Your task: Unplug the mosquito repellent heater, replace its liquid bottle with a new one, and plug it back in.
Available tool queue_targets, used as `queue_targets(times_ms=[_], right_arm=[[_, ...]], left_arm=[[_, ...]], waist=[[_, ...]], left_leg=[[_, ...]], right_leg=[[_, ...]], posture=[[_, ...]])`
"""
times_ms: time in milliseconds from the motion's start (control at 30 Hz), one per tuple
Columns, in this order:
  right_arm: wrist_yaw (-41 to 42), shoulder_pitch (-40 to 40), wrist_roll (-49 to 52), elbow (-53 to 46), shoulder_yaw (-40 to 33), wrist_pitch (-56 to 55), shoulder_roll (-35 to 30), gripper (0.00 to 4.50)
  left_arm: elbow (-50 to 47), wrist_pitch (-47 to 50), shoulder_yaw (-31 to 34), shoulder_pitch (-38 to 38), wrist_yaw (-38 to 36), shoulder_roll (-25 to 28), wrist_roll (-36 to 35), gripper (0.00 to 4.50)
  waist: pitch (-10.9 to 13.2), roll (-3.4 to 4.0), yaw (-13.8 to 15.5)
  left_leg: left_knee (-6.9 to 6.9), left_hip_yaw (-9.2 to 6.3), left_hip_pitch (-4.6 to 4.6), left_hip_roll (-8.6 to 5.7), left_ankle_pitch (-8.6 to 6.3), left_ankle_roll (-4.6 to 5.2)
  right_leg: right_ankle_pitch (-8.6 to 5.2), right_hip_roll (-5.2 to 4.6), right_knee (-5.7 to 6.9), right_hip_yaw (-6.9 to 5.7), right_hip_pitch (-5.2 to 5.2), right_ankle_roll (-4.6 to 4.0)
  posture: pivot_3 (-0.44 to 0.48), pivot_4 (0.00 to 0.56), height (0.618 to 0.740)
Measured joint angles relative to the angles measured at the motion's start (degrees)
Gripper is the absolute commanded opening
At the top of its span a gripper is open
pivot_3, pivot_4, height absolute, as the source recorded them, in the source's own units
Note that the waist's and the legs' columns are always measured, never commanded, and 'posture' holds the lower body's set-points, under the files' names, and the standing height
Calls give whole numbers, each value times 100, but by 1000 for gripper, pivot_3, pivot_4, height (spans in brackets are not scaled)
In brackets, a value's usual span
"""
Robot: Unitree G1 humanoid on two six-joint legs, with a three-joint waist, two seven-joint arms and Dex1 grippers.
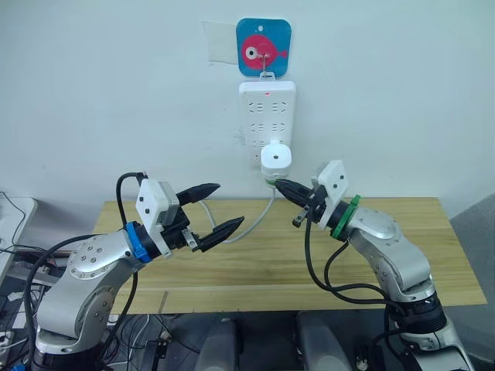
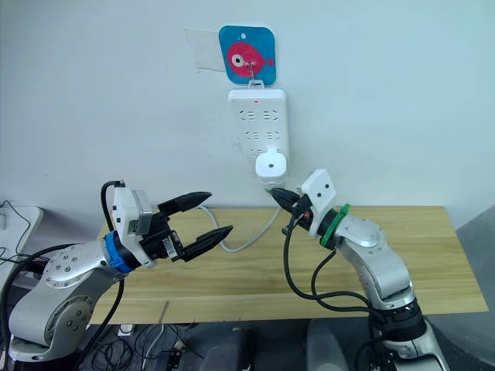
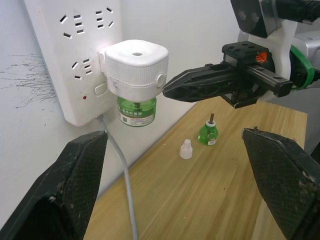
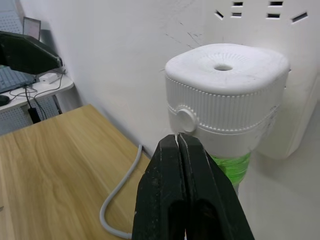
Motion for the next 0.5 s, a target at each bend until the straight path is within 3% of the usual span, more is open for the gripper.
queue_targets(times_ms=[500], right_arm=[[-95, 6, 181, -3, -103, 107, 184, 40]], left_arm=[[27, -40, -15, 92, -63, 8, 0, 4500]], waist=[[0, 0, 5]], left_leg=[[0, 0, 0, 0, 0, -1]], right_leg=[[0, 0, 0, 0, 0, 0]], posture=[[-51, 203, 740]])
